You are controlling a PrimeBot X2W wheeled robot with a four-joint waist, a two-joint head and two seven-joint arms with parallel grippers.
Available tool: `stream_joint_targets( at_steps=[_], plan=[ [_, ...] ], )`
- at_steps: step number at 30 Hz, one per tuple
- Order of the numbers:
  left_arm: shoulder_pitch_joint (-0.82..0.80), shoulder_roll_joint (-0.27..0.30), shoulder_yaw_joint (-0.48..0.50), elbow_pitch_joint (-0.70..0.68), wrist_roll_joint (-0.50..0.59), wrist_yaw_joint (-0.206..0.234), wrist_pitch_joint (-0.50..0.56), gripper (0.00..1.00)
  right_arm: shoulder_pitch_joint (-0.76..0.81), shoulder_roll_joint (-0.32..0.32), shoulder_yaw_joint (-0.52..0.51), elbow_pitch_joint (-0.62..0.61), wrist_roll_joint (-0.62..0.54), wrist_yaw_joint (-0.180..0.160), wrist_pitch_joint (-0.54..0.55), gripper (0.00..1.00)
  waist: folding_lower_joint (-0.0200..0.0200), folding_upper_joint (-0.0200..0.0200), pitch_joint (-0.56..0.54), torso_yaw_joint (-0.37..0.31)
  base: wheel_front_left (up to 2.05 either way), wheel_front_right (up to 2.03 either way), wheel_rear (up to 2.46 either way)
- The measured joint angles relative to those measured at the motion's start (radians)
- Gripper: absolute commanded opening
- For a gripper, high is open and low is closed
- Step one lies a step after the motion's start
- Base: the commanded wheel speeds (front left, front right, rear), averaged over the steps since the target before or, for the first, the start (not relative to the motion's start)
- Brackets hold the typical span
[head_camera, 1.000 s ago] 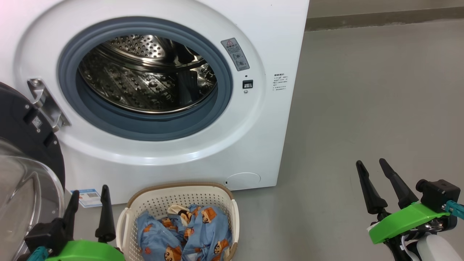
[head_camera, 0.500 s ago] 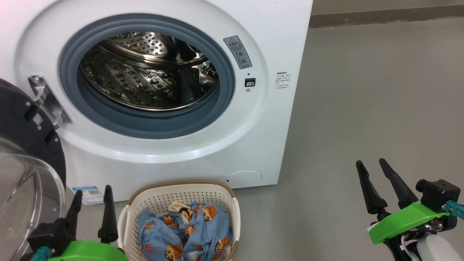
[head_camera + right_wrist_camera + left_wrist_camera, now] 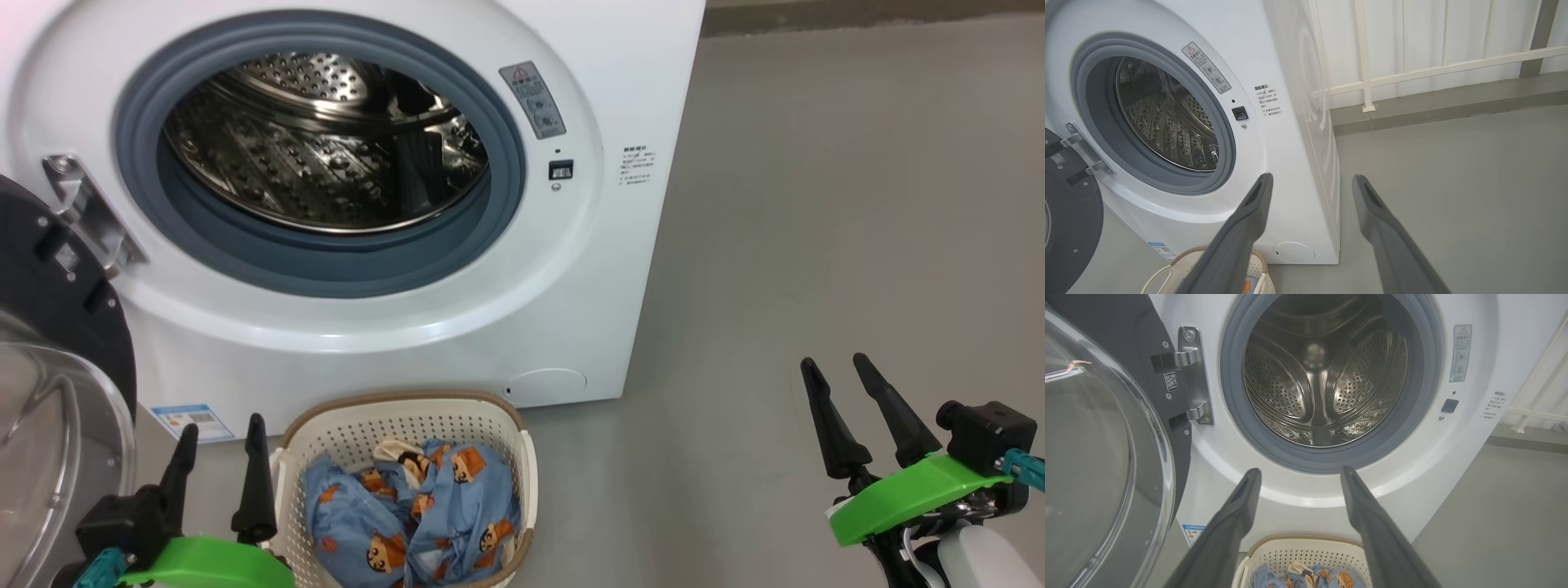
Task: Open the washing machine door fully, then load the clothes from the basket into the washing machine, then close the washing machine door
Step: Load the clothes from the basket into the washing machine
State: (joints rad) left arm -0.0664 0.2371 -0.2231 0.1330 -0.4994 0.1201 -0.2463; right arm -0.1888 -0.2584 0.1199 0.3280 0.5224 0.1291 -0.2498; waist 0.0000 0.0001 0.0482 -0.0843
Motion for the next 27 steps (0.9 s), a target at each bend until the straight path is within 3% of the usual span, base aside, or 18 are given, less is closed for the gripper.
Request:
stream_joint_targets(
  at_steps=[17,27],
  plan=[
    [-0.127,-0.002,-0.04,0.055,0.03,0.004,0.01,1.0,-0.069,0.003,-0.003,-0.029,0.005,0.0,0.0,1.0,0.0001,0.0,0.154,-0.022,0.0,0.0,0.0],
    [-0.273,-0.022,-0.083,0.193,0.039,-0.02,0.038,1.0,-0.137,0.018,0.001,-0.046,0.009,0.0,0.0,1.0,0.0,0.0,0.279,-0.038,0.0,0.0,0.0]
  ],
)
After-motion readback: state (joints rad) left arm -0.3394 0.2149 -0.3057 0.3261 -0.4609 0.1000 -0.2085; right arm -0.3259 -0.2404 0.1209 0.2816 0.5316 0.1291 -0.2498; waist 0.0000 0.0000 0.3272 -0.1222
